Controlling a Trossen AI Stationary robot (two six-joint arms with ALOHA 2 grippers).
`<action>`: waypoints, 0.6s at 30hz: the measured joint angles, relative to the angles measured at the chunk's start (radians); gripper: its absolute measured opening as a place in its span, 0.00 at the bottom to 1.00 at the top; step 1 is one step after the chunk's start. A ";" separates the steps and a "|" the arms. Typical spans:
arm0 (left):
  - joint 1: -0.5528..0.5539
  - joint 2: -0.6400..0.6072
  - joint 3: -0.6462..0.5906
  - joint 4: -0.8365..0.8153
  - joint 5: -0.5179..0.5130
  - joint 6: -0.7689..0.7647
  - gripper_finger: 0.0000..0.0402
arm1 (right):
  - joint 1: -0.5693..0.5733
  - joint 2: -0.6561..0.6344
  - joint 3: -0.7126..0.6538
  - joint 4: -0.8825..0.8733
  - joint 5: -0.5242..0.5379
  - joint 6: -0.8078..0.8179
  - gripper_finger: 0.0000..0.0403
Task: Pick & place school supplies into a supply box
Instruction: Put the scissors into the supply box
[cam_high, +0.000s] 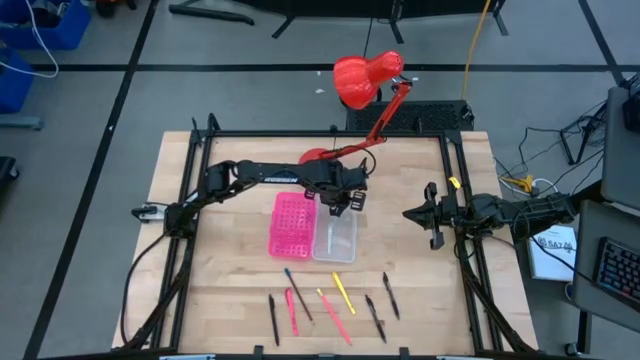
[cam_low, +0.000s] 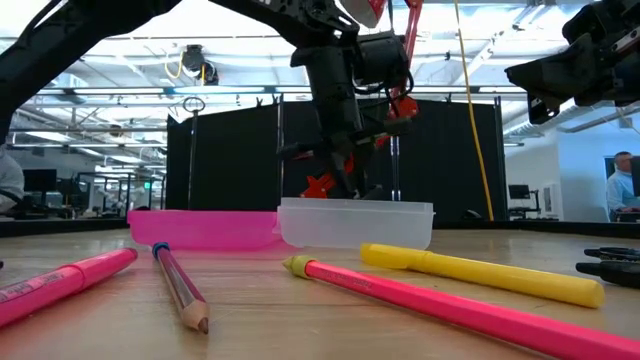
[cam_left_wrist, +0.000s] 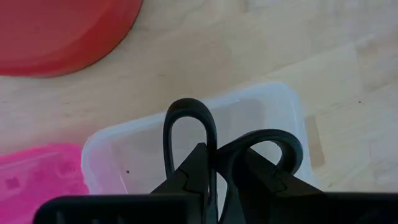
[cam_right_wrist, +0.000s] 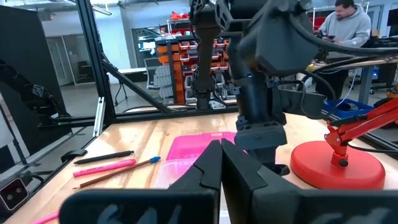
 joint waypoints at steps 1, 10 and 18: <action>-0.004 0.000 0.000 -0.002 -0.011 0.000 0.15 | 0.000 0.000 0.000 0.000 0.000 0.000 0.00; -0.026 0.008 0.000 -0.026 -0.072 -0.002 0.15 | 0.000 0.000 0.000 0.000 0.001 0.000 0.00; -0.030 0.007 0.000 -0.036 -0.069 0.005 0.15 | 0.000 0.000 0.000 0.000 0.001 0.000 0.00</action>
